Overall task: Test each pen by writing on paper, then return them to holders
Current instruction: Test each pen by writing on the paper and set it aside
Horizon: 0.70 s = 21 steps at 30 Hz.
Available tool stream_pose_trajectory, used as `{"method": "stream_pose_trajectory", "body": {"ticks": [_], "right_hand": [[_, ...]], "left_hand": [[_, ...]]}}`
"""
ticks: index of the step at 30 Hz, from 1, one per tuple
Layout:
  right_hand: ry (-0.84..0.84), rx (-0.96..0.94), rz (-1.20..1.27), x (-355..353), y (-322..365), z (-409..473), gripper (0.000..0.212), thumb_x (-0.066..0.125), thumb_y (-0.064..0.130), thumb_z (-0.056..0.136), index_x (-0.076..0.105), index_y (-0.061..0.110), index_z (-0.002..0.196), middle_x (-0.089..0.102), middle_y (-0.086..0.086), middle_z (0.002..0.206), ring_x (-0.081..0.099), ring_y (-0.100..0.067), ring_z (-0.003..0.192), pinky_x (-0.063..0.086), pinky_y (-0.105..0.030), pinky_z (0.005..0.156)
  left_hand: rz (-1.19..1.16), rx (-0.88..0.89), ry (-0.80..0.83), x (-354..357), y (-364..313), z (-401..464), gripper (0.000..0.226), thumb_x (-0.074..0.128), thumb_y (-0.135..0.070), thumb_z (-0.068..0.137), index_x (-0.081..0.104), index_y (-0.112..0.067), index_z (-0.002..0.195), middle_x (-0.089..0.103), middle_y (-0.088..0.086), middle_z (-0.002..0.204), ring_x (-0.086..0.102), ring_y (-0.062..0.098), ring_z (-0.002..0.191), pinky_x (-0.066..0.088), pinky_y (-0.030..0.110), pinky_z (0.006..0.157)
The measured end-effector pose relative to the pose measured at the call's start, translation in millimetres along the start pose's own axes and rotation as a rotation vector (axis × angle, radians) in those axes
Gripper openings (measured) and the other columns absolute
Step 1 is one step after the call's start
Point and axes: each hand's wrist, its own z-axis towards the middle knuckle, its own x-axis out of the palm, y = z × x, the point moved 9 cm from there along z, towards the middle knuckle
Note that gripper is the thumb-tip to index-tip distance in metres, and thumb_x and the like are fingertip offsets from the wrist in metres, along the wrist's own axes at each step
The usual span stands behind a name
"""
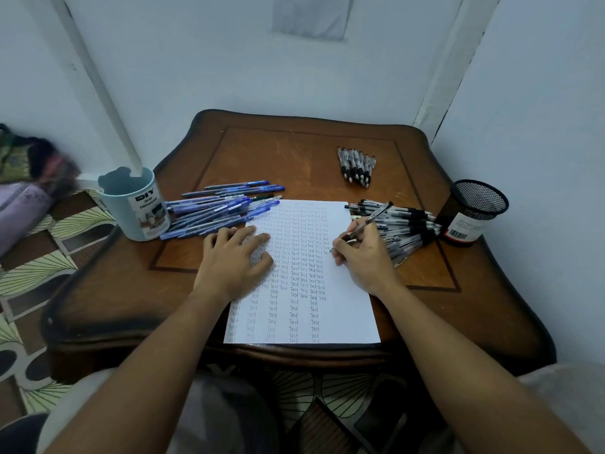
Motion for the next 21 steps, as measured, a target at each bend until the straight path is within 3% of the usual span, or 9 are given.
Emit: {"method": "stream_pose_trajectory", "body": {"ticks": [14,17,21], "right_hand": [[-0.017,0.016,-0.009,0.5,-0.6,-0.2,0.025,0.058,-0.002,0.095,0.043,0.018,0.095,0.059,-0.016,0.082,0.058,-0.023,0.066,0.047,-0.034,0.058],[-0.013,0.018,0.104,0.8,5.4,-3.0,0.015,0.05,0.018,0.104,0.044,0.012,0.092,0.06,-0.015,0.075,0.059,-0.023,0.059,0.043,-0.031,0.047],[-0.005,0.079,0.201,4.0,7.7,-4.6,0.048,0.033,0.046,0.107,0.051,0.006,0.086,0.065,-0.018,0.074,0.065,-0.033,0.059,0.046,-0.03,0.045]], "left_hand": [[-0.009,0.002,0.005,0.3,0.5,-0.2,0.062,0.022,-0.061,0.087,0.048,-0.042,0.14,0.039,-0.011,0.153,0.028,0.017,0.136,0.016,0.045,0.112],[-0.01,0.003,0.006,0.5,0.9,-0.2,0.062,0.022,-0.061,0.087,0.048,-0.042,0.14,0.039,-0.01,0.153,0.029,0.017,0.136,0.017,0.046,0.112],[-0.009,-0.001,0.001,-1.4,-0.1,-0.3,0.066,0.019,-0.063,0.084,0.048,-0.042,0.139,0.04,-0.01,0.153,0.029,0.018,0.136,0.017,0.047,0.111]]}}
